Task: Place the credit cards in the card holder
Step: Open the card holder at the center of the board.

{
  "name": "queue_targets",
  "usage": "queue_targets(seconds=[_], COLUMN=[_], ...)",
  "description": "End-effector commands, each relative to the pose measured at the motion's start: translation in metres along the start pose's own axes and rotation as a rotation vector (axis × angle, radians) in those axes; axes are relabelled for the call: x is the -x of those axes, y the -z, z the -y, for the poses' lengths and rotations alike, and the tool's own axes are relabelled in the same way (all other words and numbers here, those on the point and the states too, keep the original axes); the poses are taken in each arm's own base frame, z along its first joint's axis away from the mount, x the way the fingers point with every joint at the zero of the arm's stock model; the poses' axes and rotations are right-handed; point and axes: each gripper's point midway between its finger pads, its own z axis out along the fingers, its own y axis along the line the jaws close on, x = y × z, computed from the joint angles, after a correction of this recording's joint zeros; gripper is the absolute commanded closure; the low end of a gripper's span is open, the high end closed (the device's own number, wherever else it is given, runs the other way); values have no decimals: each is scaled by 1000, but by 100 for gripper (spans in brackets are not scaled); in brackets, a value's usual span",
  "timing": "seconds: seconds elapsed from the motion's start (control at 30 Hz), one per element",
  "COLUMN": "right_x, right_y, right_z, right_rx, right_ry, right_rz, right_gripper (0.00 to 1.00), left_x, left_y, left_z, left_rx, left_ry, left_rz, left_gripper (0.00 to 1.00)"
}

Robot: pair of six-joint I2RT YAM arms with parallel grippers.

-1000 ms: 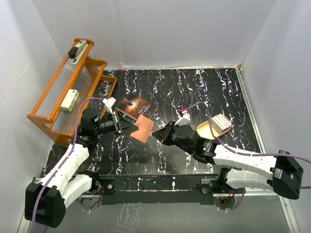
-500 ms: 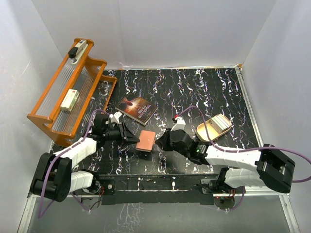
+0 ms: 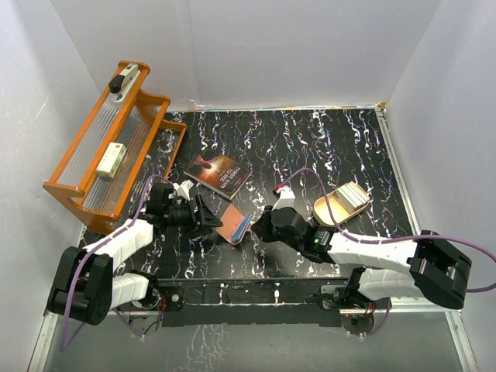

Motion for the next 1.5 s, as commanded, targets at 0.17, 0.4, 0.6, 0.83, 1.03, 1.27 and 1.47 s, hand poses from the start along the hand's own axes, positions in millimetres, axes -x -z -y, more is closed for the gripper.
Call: queue_targets(seconds=[0.17,0.4,0.6,0.83,1.03,1.27,1.47], right_x=[17,39,43,28,16,9,5], right_y=[-6,-5,-18,-30,-20,-5,-3], right_z=[10,-23,-51,-34,19,38,56], right_rx=[-79,52,156,115,-71,-83,-142], right_ry=[139,118,109,80,119,117,107], right_rz=[10,54,26,-32,-63,-59,-75], right_gripper=[100,100,100,100,100,100,100], left_x=[10,12,15,13,14,18,24], left_y=[3,-5,-9,-10,-10,-13,-18], left_z=[3,-6,-5,-7,-10,-13,-10], left_rx=[29,54,41,43,61,77,61], left_ry=[-27,-7,-3,9,5,12,22], left_rz=[9,-15,-14,-23,-19,-18,-10], left_gripper=[37,36,36,39,38,37,37])
